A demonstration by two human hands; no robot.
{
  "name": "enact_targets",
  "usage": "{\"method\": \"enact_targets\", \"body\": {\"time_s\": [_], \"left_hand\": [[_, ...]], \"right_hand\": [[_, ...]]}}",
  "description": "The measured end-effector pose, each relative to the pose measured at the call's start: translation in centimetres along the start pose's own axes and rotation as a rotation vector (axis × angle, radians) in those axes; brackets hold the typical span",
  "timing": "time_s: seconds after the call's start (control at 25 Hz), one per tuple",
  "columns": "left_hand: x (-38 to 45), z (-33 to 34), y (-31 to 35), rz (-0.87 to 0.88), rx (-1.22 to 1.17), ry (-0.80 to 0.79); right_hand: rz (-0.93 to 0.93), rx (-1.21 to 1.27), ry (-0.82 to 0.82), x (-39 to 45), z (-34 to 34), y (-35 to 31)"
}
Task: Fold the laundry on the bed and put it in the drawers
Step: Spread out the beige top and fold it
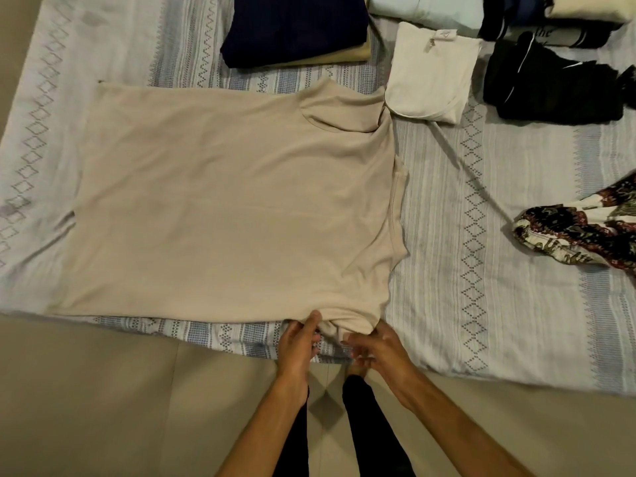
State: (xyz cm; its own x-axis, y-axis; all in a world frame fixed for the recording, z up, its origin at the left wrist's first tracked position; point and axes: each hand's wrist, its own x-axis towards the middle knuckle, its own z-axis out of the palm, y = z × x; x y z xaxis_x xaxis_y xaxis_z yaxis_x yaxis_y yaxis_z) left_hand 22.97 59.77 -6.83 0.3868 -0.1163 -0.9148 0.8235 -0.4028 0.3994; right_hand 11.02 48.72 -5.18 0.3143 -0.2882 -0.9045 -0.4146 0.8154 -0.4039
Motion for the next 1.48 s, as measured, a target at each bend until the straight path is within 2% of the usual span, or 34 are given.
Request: {"method": "enact_targets", "body": {"time_s": [0.12,0.24,0.28,0.36,0.44,0.52,0.6,0.68,0.76,0.84,0.92,0.96,1.04,1.08,1.16,1.24,1.32,1.4,1.48], "left_hand": [[-1.2,-0.5,-0.4,0.049,-0.106,-0.076],[-1.5,-1.7,-2.3,0.054,-0.15,-0.205],[-1.3,-2.2,-3.3,0.065,-0.106,-0.209],[-0.7,-3.0,-5.5,0.078,-0.01,-0.098],[-0.4,-3.8,-7.0,0.066,0.035,0.063],[-0.3,-4.5,-7.5,0.086,0.07,0.153],[-0.4,-5.0,-7.6,0.118,0.114,0.131],[-1.0,-5.2,-7.0,0.108,0.098,-0.015],[-1.5,-5.5,-6.8,0.104,0.093,-0.181],[-2.4,-6.0,-6.8,0.069,0.058,-0.263],[-3.5,-6.3,-6.8,-0.005,0.01,-0.291],[-3.9,-6.4,-6.8,-0.03,-0.013,-0.302],[-4.1,-6.3,-6.5,-0.044,-0.037,-0.314],[-4.1,-6.2,-6.2,-0.035,-0.034,-0.304],[-3.9,-5.8,-5.6,0.0,0.004,-0.235],[-3.6,-5.4,-5.5,0.061,0.065,-0.135],[-3.2,-4.9,-5.0,0.148,0.128,-0.03],[-2.4,-4.5,-4.3,0.226,0.173,-0.026],[-1.6,-4.3,-3.8,0.234,0.121,-0.083]], "right_hand": [[0.001,-0.043,0.071,0.3,0.3,0.7],[0.172,-0.029,0.0,0.2,-0.7,1.6],[0.218,-0.112,-0.024,-0.2,-1.1,2.1],[0.232,-0.328,-0.006,-0.6,-1.7,3.3],[0.17,-0.445,0.075,-0.5,-1.9,4.4],[0.041,-0.589,0.159,-0.3,-1.4,5.1],[-0.167,-0.893,0.267,-0.5,-0.6,5.5],[-0.356,-0.992,0.307,-1.1,0.5,5.6],[-0.451,-0.949,0.235,-1.4,1.5,6.1],[-0.43,-0.699,0.282,-1.6,2.5,6.9],[-0.27,-0.297,0.433,-1.4,3.3,7.3],[-0.151,-0.064,0.457,-1.2,3.5,7.5],[0.071,0.324,0.338,-0.3,3.1,7.6],[0.13,0.381,0.224,-0.2,2.7,7.5],[0.175,0.251,0.057,-1.0,1.9,7.0],[0.157,0.071,0.042,-1.6,1.2,6.7],[0.133,0.004,0.016,-2.0,0.9,6.1],[0.124,0.004,0.009,-1.8,0.6,5.6],[0.142,0.082,0.075,-1.2,0.4,5.5]]}}
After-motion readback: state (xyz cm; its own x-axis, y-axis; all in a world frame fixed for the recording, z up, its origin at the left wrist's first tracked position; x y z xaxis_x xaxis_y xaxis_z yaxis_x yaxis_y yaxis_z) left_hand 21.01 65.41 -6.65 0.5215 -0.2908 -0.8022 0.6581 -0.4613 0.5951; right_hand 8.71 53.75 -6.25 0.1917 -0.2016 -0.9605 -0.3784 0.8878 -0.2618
